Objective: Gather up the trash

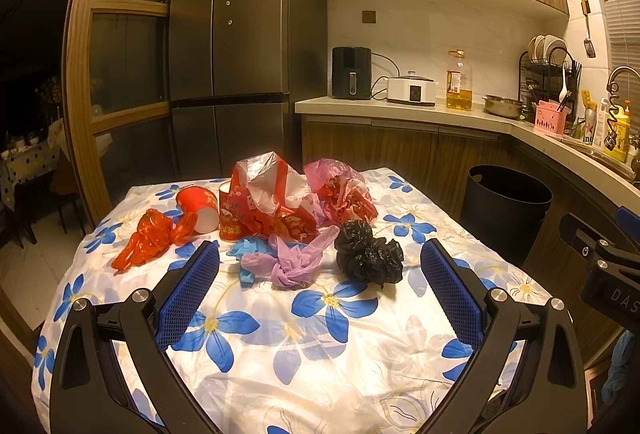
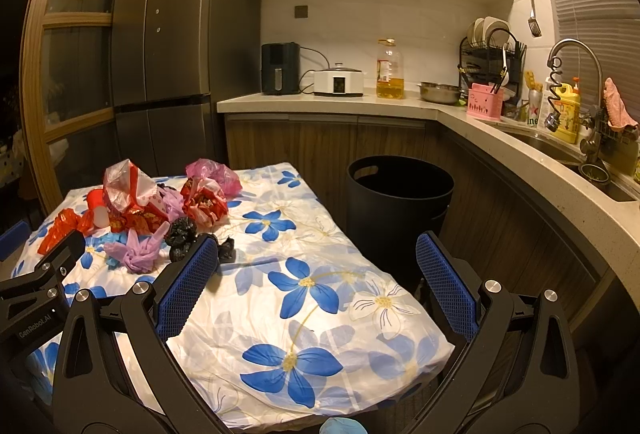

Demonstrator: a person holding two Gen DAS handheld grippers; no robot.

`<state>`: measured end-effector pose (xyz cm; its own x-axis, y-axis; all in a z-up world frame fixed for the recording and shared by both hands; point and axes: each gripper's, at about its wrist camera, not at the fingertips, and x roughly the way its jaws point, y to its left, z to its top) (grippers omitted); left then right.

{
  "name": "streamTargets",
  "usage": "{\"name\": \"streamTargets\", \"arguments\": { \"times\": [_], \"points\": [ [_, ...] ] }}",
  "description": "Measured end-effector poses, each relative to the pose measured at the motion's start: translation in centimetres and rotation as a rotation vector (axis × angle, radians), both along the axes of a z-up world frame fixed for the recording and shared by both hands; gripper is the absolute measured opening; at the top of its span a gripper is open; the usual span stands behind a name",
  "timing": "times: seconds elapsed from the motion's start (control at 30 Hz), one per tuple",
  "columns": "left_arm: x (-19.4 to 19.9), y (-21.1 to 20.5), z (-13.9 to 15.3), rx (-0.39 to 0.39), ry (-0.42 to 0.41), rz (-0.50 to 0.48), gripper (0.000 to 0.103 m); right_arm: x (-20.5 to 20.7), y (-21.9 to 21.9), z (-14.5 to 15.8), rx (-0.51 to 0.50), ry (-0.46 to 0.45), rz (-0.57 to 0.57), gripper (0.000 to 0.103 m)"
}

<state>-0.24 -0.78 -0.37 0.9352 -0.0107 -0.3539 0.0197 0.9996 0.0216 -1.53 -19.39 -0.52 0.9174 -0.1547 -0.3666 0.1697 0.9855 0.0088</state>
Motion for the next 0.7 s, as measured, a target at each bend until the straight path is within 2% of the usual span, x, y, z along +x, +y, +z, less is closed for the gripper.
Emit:
{"name": "streamTargets", "arguments": {
  "times": [0.7],
  "points": [
    [0.05,0.05,0.0,-0.003,0.002,0.0,0.097,0.01,-0.21,0.23,0.0,0.0,0.0,0.098]
  ]
}}
